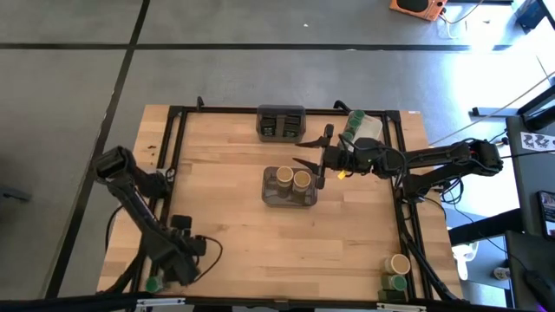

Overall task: Sort spices by type
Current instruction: Put the green seasoning bottle into the white bin

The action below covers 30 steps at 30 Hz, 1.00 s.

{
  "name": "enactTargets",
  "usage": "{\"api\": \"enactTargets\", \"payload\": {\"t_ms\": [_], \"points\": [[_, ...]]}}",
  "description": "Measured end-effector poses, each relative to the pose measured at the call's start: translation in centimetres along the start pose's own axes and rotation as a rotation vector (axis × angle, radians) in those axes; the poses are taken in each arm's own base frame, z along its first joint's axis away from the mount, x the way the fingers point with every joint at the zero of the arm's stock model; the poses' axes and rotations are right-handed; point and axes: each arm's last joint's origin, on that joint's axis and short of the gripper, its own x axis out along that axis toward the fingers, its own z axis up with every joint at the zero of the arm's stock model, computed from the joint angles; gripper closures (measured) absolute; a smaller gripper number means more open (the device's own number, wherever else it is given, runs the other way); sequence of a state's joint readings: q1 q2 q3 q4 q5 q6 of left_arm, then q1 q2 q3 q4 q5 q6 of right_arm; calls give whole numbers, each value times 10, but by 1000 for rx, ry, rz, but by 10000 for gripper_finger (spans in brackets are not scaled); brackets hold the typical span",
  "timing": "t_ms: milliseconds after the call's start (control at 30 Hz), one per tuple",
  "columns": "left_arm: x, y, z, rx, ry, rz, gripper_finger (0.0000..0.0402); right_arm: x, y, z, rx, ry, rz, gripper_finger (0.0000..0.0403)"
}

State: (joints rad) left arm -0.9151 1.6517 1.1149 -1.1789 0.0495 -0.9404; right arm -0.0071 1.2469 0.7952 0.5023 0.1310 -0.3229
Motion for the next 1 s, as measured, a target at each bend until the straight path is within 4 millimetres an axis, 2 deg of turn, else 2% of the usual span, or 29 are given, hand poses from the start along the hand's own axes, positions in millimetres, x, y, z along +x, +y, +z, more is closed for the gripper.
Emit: {"api": "enactTargets", "payload": {"t_ms": [367,633,833,1000], "points": [[-6,56,51,187,-57,102,208,0,0,-1,28,6,2,217],[-6,94,75,311,-35,143,206,0,0,-1,36,12,4,217],[-6,114,91,341,-76,136,208,1,2,-4,53,30,9,217],[-7,128,110,300,-205,135,201,3,2,-5,53,32,18,217]]}}
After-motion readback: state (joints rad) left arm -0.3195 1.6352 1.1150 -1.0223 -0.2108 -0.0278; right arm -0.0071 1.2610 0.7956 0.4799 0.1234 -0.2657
